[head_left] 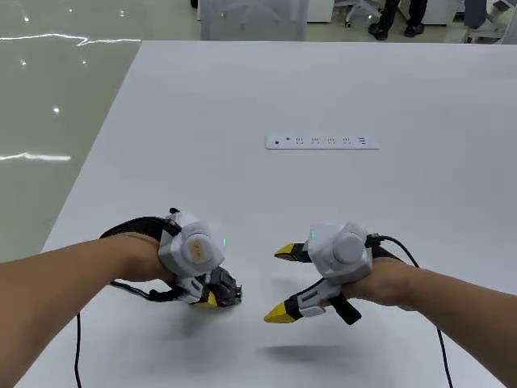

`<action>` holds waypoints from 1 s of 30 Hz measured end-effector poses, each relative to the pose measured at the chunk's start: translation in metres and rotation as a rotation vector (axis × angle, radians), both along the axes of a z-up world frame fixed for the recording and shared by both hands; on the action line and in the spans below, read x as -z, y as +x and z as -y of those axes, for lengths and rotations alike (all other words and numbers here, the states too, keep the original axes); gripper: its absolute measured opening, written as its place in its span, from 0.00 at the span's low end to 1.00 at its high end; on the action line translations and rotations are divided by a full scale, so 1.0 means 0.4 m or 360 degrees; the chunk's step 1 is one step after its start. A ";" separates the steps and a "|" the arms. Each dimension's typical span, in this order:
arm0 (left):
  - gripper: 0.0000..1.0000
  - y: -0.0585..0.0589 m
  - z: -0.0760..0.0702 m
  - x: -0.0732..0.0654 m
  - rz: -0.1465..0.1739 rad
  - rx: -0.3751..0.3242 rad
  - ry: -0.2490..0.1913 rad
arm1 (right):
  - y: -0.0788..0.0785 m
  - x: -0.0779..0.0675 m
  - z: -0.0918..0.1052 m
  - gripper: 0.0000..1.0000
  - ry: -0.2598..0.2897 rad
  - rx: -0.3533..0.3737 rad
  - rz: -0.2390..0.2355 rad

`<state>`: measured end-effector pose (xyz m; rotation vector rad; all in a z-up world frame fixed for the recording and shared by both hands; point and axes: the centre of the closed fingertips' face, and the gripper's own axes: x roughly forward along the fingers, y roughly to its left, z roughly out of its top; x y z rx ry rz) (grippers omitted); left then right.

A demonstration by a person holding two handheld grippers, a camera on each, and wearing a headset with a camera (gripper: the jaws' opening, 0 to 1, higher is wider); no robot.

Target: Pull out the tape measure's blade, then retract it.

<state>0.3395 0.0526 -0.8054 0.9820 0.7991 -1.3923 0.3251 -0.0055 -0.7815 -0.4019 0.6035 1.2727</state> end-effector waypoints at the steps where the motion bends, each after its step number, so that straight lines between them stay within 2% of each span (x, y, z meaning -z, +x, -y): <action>1: 0.34 -0.001 0.000 0.001 -0.0002 -0.0007 0.0000 | 0.003 0.004 -0.011 0.69 -0.0001 -0.0009 -0.0004; 8: 0.34 0.003 0.000 0.002 -0.0012 -0.0031 0.0005 | 0.007 0.036 -0.062 0.58 -0.0044 -0.0079 -0.0012; 13: 0.34 0.001 0.001 0.001 -0.0029 -0.0048 0.0003 | 0.000 0.066 -0.086 0.43 -0.0102 -0.0171 0.0004; 18: 0.35 0.001 0.005 0.001 -0.0040 -0.0066 -0.0012 | 0.016 0.088 -0.092 0.32 -0.0122 -0.0159 0.0001; 23: 0.35 -0.001 0.006 -0.001 -0.0047 -0.0070 -0.0030 | 0.022 0.097 -0.101 0.16 -0.0136 -0.0178 0.0016; 30: 0.35 0.000 0.008 -0.003 -0.0057 -0.0077 -0.0064 | 0.018 0.109 -0.103 0.15 -0.0168 -0.0199 -0.0024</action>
